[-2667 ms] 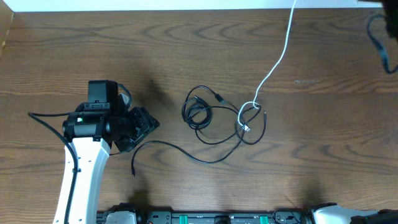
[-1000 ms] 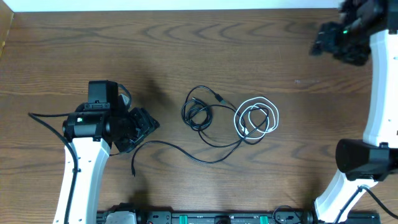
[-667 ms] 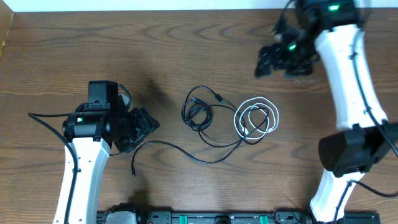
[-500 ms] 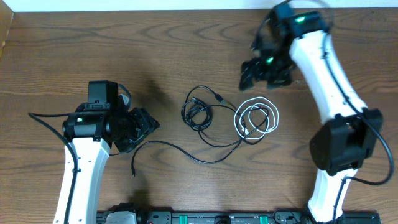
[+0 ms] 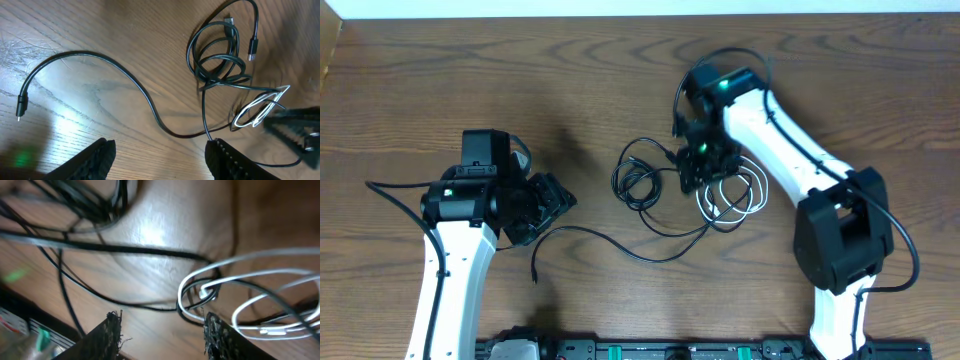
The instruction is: Untangle cables
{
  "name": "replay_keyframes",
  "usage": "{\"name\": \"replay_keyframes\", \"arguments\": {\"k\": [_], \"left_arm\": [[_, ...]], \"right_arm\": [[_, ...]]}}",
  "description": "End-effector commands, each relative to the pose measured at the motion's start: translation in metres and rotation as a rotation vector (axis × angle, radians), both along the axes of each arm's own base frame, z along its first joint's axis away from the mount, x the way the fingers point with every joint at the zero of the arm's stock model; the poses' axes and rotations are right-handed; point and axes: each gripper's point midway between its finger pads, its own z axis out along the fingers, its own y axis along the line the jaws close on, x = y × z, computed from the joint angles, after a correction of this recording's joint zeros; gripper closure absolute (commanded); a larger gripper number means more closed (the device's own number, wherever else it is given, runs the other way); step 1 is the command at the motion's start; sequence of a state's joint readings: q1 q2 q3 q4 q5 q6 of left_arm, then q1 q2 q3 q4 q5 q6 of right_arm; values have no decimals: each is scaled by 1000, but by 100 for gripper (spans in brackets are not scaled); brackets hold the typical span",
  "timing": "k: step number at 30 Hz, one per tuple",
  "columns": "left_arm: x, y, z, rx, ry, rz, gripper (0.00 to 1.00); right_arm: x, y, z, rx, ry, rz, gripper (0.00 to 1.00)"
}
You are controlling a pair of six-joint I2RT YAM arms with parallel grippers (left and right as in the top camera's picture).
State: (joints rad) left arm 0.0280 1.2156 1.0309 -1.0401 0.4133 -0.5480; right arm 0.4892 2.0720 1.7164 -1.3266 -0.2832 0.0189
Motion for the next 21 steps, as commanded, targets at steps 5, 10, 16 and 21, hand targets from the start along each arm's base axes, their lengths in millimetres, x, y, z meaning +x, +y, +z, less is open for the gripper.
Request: {"name": "replay_keyframes", "arguments": {"k": [5, 10, 16, 21], "left_arm": [[1, 1, 2, 10, -10, -15, 37], [1, 1, 2, 10, -11, -15, 37], [2, 1, 2, 10, -13, -15, 37], [2, 1, 2, 10, -13, -15, 37]], "right_arm": [[-21, -1, -25, -103, 0, 49, 55], [-22, -8, -43, -145, -16, 14, 64], [-15, -9, -45, -158, -51, 17, 62], [-11, -6, -46, -146, -68, 16, 66]]}}
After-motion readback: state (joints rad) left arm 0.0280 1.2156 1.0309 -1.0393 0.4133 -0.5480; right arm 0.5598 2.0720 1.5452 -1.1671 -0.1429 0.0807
